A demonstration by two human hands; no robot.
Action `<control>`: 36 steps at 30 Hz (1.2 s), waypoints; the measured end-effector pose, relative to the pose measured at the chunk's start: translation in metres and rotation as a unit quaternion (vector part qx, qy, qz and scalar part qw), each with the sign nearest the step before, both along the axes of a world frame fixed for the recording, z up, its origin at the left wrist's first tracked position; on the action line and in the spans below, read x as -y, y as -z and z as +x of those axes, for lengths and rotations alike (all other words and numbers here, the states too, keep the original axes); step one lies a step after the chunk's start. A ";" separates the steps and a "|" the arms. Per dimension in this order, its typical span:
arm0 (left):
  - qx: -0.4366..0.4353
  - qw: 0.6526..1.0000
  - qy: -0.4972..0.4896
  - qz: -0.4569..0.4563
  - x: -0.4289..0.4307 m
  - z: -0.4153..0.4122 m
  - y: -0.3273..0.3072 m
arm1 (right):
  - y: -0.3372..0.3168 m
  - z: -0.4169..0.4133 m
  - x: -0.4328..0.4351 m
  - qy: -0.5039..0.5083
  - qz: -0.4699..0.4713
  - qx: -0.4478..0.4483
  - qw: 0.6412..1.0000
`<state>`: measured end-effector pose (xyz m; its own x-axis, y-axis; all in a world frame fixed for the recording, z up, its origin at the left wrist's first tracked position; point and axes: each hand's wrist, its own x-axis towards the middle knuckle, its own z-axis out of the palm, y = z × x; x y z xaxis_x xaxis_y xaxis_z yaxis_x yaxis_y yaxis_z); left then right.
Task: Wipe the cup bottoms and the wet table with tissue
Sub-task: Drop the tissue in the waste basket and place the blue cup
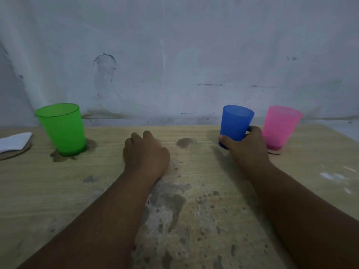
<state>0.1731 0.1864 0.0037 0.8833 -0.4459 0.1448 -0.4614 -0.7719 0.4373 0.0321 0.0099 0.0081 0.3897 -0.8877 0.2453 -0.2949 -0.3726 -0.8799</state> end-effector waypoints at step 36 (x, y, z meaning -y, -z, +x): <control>-0.069 0.964 0.080 -0.245 -0.002 0.003 0.003 | -0.004 0.039 -0.042 -0.141 -0.044 0.015 0.989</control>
